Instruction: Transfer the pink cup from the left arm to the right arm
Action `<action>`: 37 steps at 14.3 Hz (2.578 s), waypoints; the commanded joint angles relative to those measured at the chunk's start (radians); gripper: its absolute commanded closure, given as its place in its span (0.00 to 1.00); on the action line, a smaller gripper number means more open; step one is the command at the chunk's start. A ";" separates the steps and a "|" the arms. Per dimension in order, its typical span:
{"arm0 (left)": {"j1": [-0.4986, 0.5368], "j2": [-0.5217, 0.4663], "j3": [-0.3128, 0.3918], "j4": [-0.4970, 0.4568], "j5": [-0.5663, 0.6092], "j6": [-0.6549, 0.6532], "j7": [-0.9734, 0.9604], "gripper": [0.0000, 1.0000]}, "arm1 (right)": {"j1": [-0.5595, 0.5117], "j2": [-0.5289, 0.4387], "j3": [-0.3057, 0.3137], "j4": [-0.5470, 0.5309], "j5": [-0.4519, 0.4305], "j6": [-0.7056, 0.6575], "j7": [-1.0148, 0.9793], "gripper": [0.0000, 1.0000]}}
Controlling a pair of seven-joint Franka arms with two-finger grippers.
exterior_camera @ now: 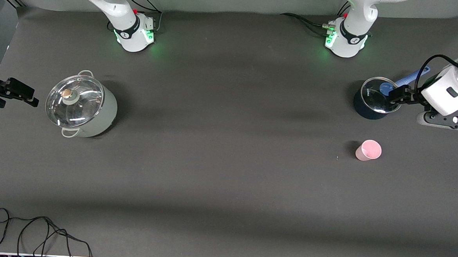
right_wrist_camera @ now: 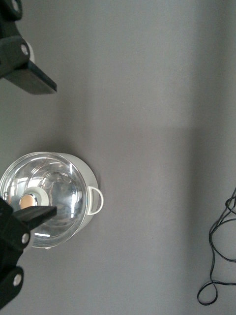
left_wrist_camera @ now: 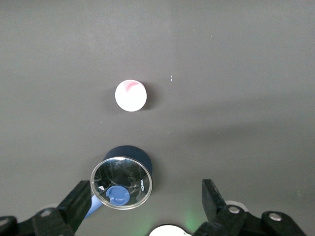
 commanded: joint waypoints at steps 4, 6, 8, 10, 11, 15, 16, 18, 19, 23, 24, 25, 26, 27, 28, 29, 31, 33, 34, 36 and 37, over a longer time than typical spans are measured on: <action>0.001 0.004 -0.001 0.012 0.011 -0.018 -0.003 0.00 | 0.003 0.002 0.001 0.014 -0.006 -0.011 -0.012 0.00; 0.001 0.004 -0.001 0.012 0.011 -0.018 -0.003 0.00 | 0.002 0.002 -0.001 0.014 -0.006 -0.011 -0.017 0.00; 0.001 0.005 -0.001 0.011 0.011 -0.021 0.010 0.00 | 0.002 0.001 -0.001 0.013 -0.008 -0.011 -0.018 0.00; 0.002 0.005 0.001 0.012 0.011 -0.024 0.043 0.00 | 0.002 0.001 -0.001 0.011 -0.008 -0.011 -0.020 0.00; 0.016 0.005 0.001 0.014 0.011 -0.024 0.105 0.00 | 0.002 0.001 -0.001 0.011 -0.008 -0.011 -0.021 0.00; 0.113 0.014 0.001 0.018 0.011 -0.004 0.479 0.01 | 0.003 0.001 -0.001 0.007 -0.009 -0.011 -0.021 0.00; 0.140 0.014 0.001 0.023 0.008 -0.002 0.573 0.01 | 0.005 0.001 -0.001 0.007 -0.009 -0.011 -0.021 0.00; 0.197 0.014 0.001 0.023 -0.003 0.037 0.790 0.02 | 0.005 0.001 -0.001 0.007 -0.009 -0.011 -0.021 0.00; 0.235 0.023 -0.001 0.023 -0.010 0.057 0.902 0.02 | 0.005 0.001 -0.001 0.005 -0.009 -0.011 -0.021 0.00; 0.401 0.089 -0.001 0.023 -0.180 0.128 1.306 0.02 | 0.000 0.009 -0.001 0.013 -0.008 -0.011 -0.015 0.00; 0.445 0.115 -0.001 0.024 -0.229 0.134 1.402 0.02 | 0.000 0.009 -0.001 0.013 -0.008 -0.011 -0.012 0.00; 0.487 0.148 -0.001 0.027 -0.281 0.134 1.504 0.02 | 0.000 0.009 -0.001 0.013 -0.008 -0.011 -0.012 0.00; 0.525 0.192 -0.001 0.037 -0.340 0.134 1.616 0.02 | 0.000 0.009 -0.001 0.011 -0.008 -0.011 -0.012 0.00; 0.570 0.238 -0.001 0.050 -0.399 0.131 1.715 0.03 | 0.000 0.009 -0.001 0.011 -0.008 -0.011 -0.012 0.00; 0.603 0.285 -0.001 0.069 -0.444 0.127 1.803 0.03 | 0.000 0.009 -0.001 0.011 -0.008 -0.011 -0.013 0.00; 0.631 0.348 -0.001 0.096 -0.487 0.114 1.901 0.04 | 0.000 0.009 -0.001 0.010 -0.008 -0.011 -0.015 0.00; 0.677 0.436 -0.001 0.124 -0.562 0.098 2.035 0.05 | 0.000 0.009 -0.001 0.010 -0.008 -0.011 -0.018 0.00; 0.714 0.517 -0.002 0.126 -0.621 0.085 2.138 0.05 | 0.000 0.007 -0.001 0.008 -0.008 -0.011 -0.020 0.00; 0.722 0.559 -0.002 0.126 -0.647 0.085 2.199 0.05 | 0.000 0.007 -0.001 0.008 -0.008 -0.011 -0.021 0.00; 0.740 0.643 -0.002 0.126 -0.710 0.085 2.311 0.05 | -0.001 0.007 -0.001 0.007 -0.008 -0.011 -0.023 0.00; 0.746 0.680 -0.002 0.126 -0.731 0.085 2.363 0.06 | -0.001 0.007 -0.001 0.007 -0.008 -0.011 -0.023 0.00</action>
